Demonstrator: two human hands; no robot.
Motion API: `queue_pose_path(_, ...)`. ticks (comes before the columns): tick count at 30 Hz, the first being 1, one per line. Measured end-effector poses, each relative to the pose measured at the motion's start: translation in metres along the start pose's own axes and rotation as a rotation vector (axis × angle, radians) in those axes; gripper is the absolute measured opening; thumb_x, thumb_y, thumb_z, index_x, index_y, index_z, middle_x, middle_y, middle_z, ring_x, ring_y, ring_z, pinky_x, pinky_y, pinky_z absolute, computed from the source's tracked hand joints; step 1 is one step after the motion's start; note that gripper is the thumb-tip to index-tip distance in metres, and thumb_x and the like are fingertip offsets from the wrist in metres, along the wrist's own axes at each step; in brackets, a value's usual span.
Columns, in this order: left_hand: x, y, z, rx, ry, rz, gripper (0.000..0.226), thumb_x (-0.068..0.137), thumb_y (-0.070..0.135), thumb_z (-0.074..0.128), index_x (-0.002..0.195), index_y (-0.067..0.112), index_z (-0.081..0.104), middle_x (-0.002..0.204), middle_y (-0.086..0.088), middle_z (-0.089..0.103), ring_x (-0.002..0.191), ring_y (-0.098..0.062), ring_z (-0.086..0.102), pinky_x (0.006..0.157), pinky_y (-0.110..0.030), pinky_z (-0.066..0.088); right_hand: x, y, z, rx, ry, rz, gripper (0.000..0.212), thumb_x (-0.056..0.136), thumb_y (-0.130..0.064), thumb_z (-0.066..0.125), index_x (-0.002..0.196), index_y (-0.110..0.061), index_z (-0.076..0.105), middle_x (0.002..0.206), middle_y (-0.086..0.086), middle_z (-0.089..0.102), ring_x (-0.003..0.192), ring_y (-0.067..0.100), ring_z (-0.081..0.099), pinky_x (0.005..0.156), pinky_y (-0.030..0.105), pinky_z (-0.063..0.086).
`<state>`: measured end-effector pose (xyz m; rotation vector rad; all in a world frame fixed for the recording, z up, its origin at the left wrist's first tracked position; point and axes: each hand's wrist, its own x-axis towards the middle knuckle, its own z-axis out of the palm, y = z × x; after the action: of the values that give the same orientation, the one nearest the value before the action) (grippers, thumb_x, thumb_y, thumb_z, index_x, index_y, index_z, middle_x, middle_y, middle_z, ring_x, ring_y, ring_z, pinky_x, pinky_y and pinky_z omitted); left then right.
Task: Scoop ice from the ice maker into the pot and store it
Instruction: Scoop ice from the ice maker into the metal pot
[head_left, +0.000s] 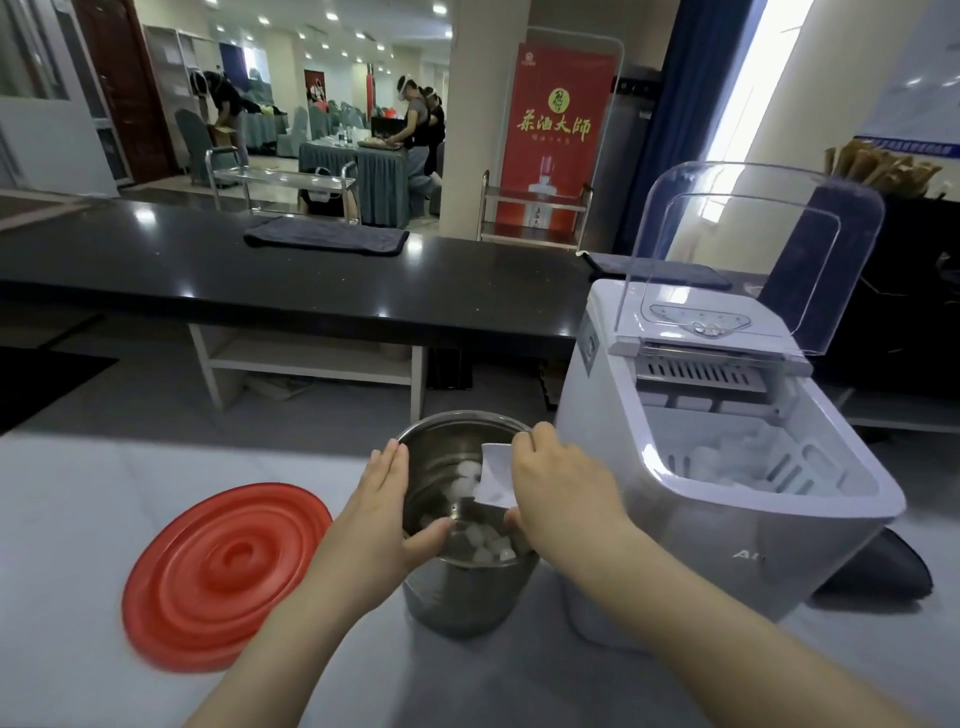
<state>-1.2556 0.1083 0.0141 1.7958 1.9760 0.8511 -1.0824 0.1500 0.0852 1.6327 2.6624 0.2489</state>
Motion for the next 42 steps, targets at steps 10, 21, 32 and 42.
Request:
queue_pose_path(10,-0.004,0.015,-0.005,-0.030,0.037,0.003,0.096,0.084,0.051,0.059,0.152,0.019,-0.001,0.159,0.008,-0.006,0.141,-0.002,-0.013,0.115,-0.023,0.003,-0.017,0.021,-0.032,0.150,0.115,-0.043,0.056,0.085,-0.049,0.064,0.123,-0.016,0.039,0.115,0.002,0.044,0.092,0.019,0.049,0.072,0.024,0.037)
queue_pose_path(21,-0.013,0.080,0.000,-0.125,0.117,0.030,0.083,0.085,0.038,0.063,0.150,0.028,0.012,0.155,0.011,0.021,0.143,-0.006,0.014,0.116,-0.031,0.019,-0.043,0.109,-0.052,0.200,0.281,0.067,0.078,0.086,-0.055,0.057,0.147,-0.018,0.026,0.135,0.002,0.046,0.121,0.023,0.044,0.100,0.036,0.039)
queue_pose_path(32,-0.001,0.135,0.042,-0.225,0.075,0.073,0.082,0.081,0.044,0.065,0.146,0.042,0.016,0.149,0.019,0.026,0.137,-0.003,0.026,0.112,-0.030,0.027,-0.056,0.215,-0.036,0.253,0.179,0.149,0.076,0.080,-0.049,0.068,0.144,-0.025,0.035,0.137,-0.001,0.047,0.126,0.021,0.042,0.098,0.034,0.038)
queue_pose_path(42,0.027,0.190,0.061,-0.232,-0.065,0.183,0.100,0.068,0.068,0.058,0.149,0.038,0.007,0.152,0.028,0.010,0.138,0.010,0.012,0.116,-0.026,0.019,-0.040,0.264,-0.042,-0.193,0.001,-0.011,0.075,0.081,-0.046,0.070,0.143,-0.039,0.030,0.140,-0.011,0.044,0.128,0.019,0.039,0.111,0.055,0.021)
